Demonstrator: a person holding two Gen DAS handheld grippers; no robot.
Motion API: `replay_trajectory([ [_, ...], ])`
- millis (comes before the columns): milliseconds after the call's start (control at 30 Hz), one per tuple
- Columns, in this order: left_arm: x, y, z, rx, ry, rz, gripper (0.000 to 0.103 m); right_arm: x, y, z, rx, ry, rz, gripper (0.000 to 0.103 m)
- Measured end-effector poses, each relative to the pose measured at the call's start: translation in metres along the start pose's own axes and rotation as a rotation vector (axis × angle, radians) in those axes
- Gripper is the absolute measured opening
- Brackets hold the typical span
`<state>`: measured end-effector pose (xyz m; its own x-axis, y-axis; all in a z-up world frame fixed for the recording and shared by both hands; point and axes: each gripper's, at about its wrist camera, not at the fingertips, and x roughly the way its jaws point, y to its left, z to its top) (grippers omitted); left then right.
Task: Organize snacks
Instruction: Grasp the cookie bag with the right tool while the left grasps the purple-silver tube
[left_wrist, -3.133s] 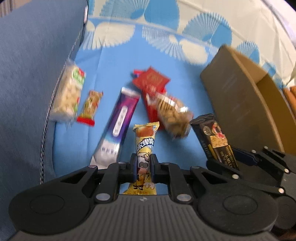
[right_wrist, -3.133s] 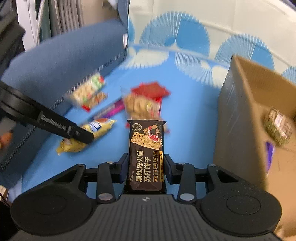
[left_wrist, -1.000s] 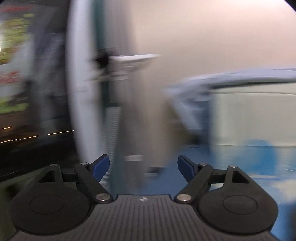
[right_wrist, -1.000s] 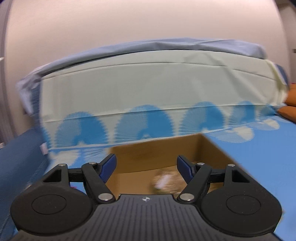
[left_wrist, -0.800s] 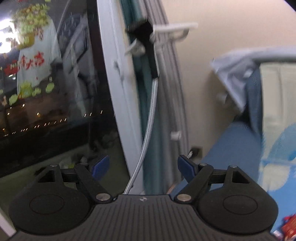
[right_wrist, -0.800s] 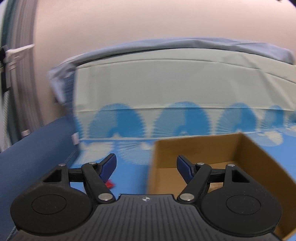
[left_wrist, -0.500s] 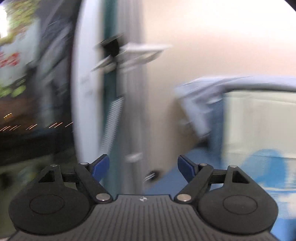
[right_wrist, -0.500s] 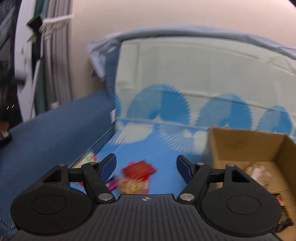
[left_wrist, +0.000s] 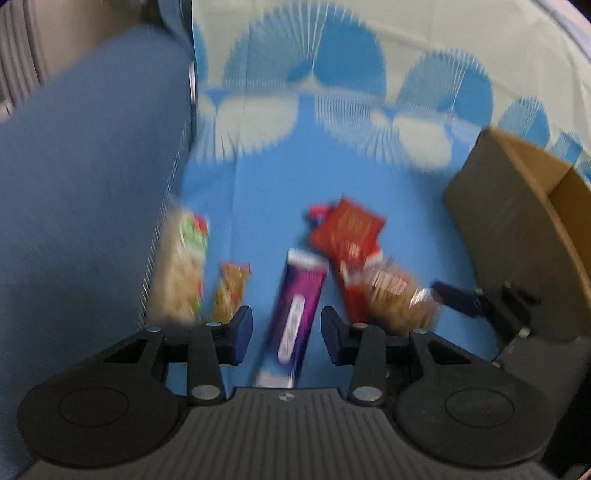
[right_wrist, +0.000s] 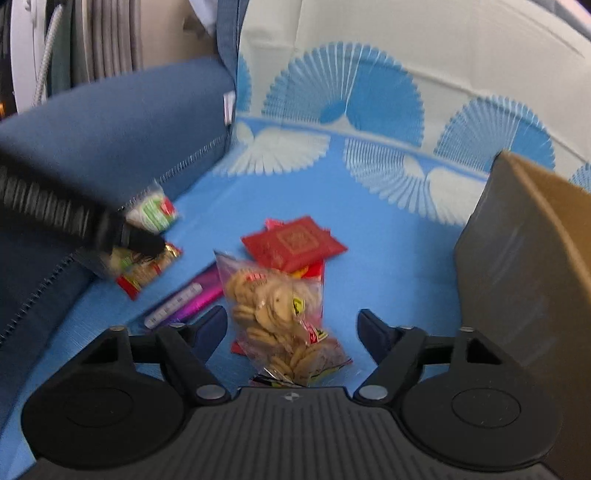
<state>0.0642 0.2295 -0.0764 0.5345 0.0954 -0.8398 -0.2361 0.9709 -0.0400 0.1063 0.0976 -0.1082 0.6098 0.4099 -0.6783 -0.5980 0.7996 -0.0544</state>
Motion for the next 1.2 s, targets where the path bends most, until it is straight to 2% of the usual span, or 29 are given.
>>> replay_trajectory([
  [33, 0.006, 0.000, -0.003, 0.009, 0.026, -0.003, 0.046, 0.002, 0.000, -0.001, -0.004, 0.011, 0.006, 0.058],
  [167, 0.022, 0.001, -0.007, -0.016, 0.081, -0.019, 0.047, -0.003, -0.001, -0.005, -0.033, 0.006, 0.008, 0.050],
  [267, 0.024, 0.004, -0.009, -0.035, 0.088, -0.004, 0.047, -0.012, -0.004, -0.007, -0.048, 0.003, -0.011, 0.041],
  [333, 0.028, 0.003, -0.011, -0.032, 0.107, -0.012, 0.047, -0.019, -0.009, -0.008, -0.055, 0.017, -0.030, 0.040],
  [400, 0.034, -0.001, -0.014, 0.000, 0.133, -0.017, 0.047, -0.029, -0.016, -0.008, -0.044, 0.034, -0.020, 0.039],
  [500, 0.036, -0.013, -0.018, 0.087, 0.117, 0.020, 0.048, -0.051, -0.019, -0.007, -0.064, 0.041, 0.003, 0.039],
  [733, 0.036, -0.019, -0.023, 0.134, 0.096, 0.047, 0.048, -0.099, -0.012, -0.021, -0.105, 0.097, 0.055, 0.039],
  [1033, 0.036, -0.019, -0.024, 0.131, 0.105, 0.032, 0.048, -0.082, 0.006, -0.045, -0.172, 0.130, 0.034, 0.041],
  [1100, 0.036, -0.020, -0.025, 0.140, 0.104, 0.028, 0.044, -0.078, 0.006, -0.046, -0.170, 0.139, 0.037, 0.042],
  [1133, 0.036, -0.021, -0.025, 0.143, 0.103, 0.025, 0.035, -0.076, 0.006, -0.046, -0.164, 0.148, 0.043, 0.046],
  [1200, 0.035, -0.022, -0.024, 0.145, 0.103, 0.017, 0.033, -0.073, 0.004, -0.047, -0.144, 0.157, 0.059, 0.053],
])
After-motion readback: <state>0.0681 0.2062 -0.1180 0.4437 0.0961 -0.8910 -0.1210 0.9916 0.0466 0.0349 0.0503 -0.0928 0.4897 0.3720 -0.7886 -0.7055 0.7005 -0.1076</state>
